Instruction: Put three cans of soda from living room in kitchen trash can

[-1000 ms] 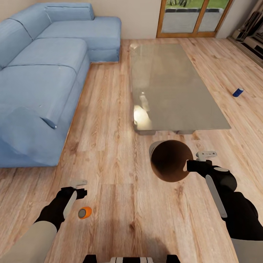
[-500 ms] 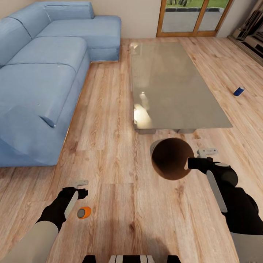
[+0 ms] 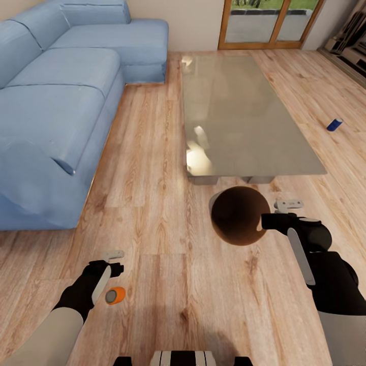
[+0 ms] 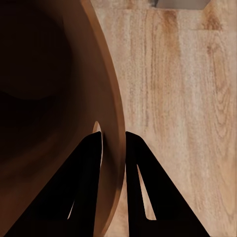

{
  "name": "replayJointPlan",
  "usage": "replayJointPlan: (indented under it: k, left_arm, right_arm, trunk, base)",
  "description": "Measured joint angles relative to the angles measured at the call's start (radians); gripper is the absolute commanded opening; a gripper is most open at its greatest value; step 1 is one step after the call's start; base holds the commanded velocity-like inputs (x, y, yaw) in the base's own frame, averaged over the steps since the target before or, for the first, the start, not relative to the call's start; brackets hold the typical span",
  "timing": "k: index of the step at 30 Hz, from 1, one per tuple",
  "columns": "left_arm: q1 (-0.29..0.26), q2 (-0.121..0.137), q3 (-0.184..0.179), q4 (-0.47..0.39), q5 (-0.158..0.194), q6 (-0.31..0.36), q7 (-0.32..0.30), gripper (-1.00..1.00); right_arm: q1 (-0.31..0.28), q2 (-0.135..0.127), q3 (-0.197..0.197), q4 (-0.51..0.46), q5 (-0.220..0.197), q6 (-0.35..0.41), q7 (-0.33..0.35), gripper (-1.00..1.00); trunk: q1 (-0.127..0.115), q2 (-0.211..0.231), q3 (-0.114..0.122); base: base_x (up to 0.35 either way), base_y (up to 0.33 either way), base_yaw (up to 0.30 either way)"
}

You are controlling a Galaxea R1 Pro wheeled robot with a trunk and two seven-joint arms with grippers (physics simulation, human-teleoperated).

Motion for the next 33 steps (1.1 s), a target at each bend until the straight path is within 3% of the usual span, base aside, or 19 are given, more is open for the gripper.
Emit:
replayJointPlan:
  k: [23, 33]
  left_arm:
    - [-0.001, -0.002, 0.0, 0.011, 0.0, 0.001, 0.006, 1.0]
    - [0.004, -0.003, 0.0, 0.041, 0.002, 0.001, 0.039, 1.0]
  right_arm:
    - [-0.038, -0.002, 0.0, 0.0, 0.001, 0.025, 0.0, -1.0]
    - [-0.048, -0.002, 0.0, 0.0, 0.001, 0.025, -0.002, -1.0]
  trunk:
    - [0.088, -0.161, -0.072]
    - [0.127, -0.231, -0.104]
  base:
    - [0.0, 0.0, 0.0]
    - [0.0, 0.0, 0.0]
